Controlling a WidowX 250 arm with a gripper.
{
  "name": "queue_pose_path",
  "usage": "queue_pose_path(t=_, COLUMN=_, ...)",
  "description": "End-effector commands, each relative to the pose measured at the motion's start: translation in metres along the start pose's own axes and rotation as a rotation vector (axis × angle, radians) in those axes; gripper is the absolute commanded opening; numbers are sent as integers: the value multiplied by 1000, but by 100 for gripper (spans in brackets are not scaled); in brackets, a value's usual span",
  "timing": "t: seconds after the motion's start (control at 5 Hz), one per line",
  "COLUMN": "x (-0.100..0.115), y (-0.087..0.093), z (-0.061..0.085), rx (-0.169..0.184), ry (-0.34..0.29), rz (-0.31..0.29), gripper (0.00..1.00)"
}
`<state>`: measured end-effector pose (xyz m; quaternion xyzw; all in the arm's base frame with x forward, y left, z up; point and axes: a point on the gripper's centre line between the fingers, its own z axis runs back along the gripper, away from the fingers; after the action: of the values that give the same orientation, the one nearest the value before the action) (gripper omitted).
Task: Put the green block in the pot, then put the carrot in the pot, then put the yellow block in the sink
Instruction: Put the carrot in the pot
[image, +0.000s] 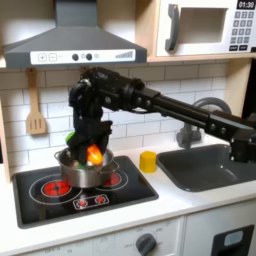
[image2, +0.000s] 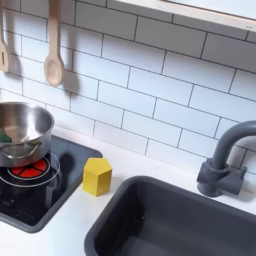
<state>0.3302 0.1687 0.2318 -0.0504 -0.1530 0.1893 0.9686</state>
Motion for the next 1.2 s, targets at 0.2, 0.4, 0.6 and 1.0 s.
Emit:
queue_pose_path(t=0.2, x=15, y=-22, z=3, rx=-13, ry=17, rz=-2, gripper=0)
queue_pose_path(t=0.4, x=15, y=-21, z=-5, rx=-3, ry=40, rz=-9, gripper=0)
queue_pose_path(t=0.6, x=16, y=-19, z=-17, rx=18, ry=63, rz=-23, gripper=0)
queue_pose_path(t=1.0, x=22, y=-24, z=-29, rx=15, ry=80, rz=-29, gripper=0)
